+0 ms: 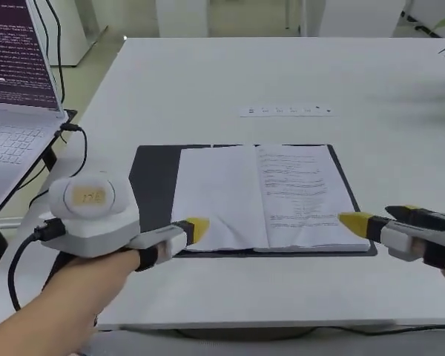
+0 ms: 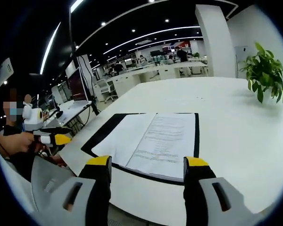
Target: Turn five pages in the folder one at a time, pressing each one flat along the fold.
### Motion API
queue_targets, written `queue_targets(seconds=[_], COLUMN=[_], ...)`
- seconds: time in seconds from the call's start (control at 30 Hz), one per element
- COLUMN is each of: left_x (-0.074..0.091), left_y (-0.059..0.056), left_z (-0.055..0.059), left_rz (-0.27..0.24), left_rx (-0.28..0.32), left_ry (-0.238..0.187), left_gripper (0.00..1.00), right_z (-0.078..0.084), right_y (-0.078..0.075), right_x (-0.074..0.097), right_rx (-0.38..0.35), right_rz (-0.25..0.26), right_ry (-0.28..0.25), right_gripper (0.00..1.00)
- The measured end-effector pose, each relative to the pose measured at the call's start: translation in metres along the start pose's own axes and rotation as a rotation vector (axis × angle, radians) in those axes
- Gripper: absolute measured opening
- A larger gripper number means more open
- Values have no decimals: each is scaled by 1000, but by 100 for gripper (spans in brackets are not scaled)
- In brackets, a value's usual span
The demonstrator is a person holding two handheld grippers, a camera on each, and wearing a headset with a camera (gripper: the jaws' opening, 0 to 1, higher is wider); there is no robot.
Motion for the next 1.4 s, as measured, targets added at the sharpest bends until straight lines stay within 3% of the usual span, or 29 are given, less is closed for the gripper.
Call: queue_targets(seconds=[0.27,0.53,1.13,1.4], left_x=[13,25,31,19], left_y=[-2,-3,-4,-12], left_z=[-1,-2,-4,-11], left_rz=[-16,-13,-23,-3], left_rx=[-69,-92,-78,-61], left_ry=[-19,-16,-17,-13], left_gripper=[92,99,99,95], right_z=[-1,-7,-6,-3], right_y=[-11,-15,-19,-19], right_x=[15,25,24,25], right_rx=[-6,39,63,56], right_rz=[16,22,10,0], right_ry=[-39,-91,-75,-73], right_gripper=[80,100,100,100])
Point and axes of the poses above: the centre of the closed fingertips' face, and the gripper's own axes: x roughly backward along the fingers, y roughly to its left, z roughly out of its underside, the point moved 9 cm from there along x, roughly backward along the fingers, and after that the axes turned 14 degrees about -x, right-handed, at the moved point
